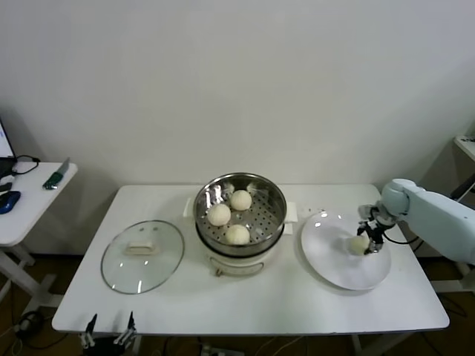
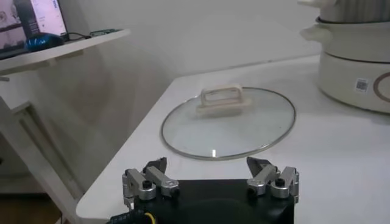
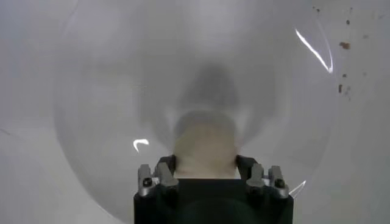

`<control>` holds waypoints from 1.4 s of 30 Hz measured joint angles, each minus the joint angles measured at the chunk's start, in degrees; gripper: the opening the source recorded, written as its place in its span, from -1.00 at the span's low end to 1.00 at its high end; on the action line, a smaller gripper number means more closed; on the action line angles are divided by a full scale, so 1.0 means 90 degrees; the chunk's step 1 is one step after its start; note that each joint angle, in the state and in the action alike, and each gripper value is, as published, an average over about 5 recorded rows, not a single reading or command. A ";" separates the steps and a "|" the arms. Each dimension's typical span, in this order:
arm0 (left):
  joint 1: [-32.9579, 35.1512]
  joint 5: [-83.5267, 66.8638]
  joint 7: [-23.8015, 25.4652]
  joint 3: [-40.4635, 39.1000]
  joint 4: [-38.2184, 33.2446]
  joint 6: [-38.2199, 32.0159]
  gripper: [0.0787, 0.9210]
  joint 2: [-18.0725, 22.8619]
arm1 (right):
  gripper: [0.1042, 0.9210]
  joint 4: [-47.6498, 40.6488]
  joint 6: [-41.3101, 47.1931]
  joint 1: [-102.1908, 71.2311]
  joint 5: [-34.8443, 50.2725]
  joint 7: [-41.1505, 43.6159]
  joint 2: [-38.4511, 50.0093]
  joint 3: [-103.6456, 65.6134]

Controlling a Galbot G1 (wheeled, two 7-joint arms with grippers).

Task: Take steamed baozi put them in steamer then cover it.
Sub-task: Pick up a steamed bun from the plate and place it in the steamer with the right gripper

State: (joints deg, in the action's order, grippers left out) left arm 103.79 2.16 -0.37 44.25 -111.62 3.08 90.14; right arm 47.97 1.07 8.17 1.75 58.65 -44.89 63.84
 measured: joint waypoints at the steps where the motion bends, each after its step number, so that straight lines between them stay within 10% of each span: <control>1: 0.0002 -0.0002 -0.0001 0.0003 -0.0001 0.0000 0.77 0.0000 | 0.35 0.0016 0.0003 0.0009 0.0009 0.0000 0.0012 -0.0007; 42: 0.0011 0.0013 -0.0005 -0.0033 -0.0079 0.0012 0.77 0.0061 | 0.34 0.3235 0.1644 0.4141 0.3169 -0.0650 -0.1389 0.2384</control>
State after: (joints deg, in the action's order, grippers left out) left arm 103.89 2.28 -0.42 43.95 -112.33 3.19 90.69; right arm 77.08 15.86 45.44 30.27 52.80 -57.39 85.29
